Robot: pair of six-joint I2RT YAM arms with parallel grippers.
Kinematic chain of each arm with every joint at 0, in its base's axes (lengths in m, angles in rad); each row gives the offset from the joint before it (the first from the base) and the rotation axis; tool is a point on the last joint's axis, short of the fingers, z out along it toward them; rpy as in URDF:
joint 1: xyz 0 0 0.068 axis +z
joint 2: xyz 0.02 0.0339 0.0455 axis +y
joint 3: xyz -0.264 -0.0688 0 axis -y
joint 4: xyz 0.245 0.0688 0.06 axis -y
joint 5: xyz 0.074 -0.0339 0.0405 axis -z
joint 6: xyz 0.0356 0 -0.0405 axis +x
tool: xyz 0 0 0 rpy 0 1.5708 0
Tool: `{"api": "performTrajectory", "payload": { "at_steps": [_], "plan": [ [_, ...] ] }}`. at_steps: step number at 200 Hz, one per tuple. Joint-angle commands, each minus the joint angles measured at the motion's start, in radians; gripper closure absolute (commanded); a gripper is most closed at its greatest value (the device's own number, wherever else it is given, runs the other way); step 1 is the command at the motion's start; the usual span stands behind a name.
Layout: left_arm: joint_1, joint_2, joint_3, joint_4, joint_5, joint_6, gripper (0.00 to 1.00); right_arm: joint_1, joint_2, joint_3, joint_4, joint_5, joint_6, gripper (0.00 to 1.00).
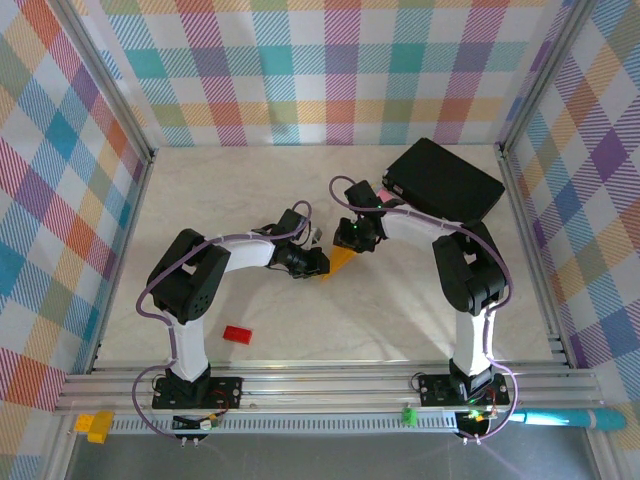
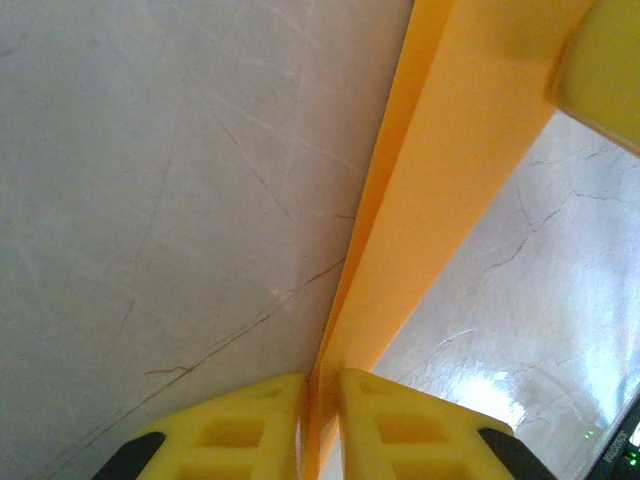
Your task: Fold a paper plane with a square sheet of paper (pick it up from the middle)
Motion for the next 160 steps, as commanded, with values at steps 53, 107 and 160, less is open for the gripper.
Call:
{"api": "performTrajectory", "payload": {
  "at_steps": [53, 107, 160],
  "plan": [
    [-0.03, 0.084, -0.04, -0.078, -0.103, 0.022, 0.83, -0.012, 0.027, 0.019, -0.049, 0.062, 0.005, 0.73],
    [-0.03, 0.081, -0.042, -0.077, -0.104, 0.019, 0.83, -0.016, 0.038, 0.01, -0.06, 0.083, 0.013, 0.73],
    [-0.03, 0.068, -0.037, -0.075, -0.098, 0.017, 0.82, -0.023, 0.046, -0.006, -0.066, 0.094, 0.017, 0.73]
  ]
}}
